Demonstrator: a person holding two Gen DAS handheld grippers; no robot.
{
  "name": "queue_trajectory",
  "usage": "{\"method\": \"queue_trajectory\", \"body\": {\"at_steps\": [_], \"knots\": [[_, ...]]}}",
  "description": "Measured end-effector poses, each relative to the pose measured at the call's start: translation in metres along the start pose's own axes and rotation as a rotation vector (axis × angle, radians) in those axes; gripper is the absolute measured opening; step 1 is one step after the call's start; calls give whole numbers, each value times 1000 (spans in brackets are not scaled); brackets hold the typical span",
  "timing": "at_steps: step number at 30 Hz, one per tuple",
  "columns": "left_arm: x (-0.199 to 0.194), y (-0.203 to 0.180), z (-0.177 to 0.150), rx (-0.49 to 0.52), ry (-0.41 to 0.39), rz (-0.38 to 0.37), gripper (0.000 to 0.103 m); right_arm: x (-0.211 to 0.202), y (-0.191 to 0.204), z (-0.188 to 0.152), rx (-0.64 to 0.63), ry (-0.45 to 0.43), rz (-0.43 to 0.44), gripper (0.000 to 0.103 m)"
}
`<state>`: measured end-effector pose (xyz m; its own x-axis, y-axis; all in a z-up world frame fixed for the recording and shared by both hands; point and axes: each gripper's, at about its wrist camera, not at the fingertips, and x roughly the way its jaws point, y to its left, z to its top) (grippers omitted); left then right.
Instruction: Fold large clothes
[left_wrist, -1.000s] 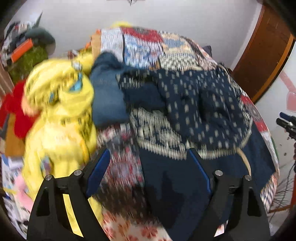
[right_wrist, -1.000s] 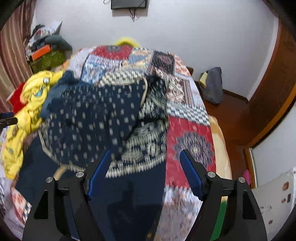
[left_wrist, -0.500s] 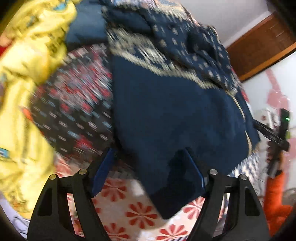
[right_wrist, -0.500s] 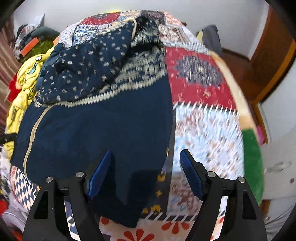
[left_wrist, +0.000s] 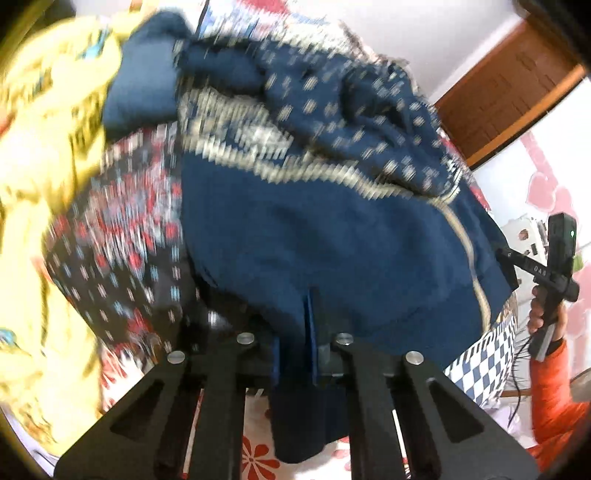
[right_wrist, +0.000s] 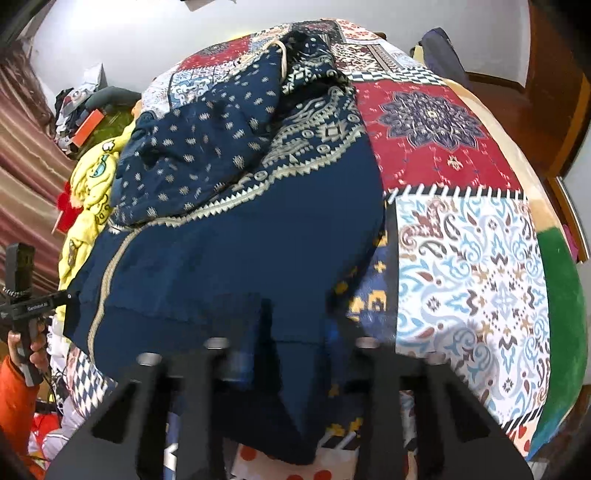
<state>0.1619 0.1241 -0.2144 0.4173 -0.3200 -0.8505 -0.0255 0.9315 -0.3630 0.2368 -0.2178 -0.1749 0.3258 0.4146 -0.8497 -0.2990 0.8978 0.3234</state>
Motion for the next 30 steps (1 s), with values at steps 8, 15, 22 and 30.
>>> {"method": "queue_trajectory", "body": {"at_steps": [8,15,22,30], "knots": [[-66,-16,57,58,-239,20,9,-40,17,45,-58,-155,62,8],[-89,3,136,-20,-406,10,8,-61,39,122,-130,-329,47,8],[-46,40,215,-157,-431,74,8,-19,28,206,-65,-352,12,8],[59,89,259,-223,-287,201,8,82,6,261,-39,-196,-97,8]]}}
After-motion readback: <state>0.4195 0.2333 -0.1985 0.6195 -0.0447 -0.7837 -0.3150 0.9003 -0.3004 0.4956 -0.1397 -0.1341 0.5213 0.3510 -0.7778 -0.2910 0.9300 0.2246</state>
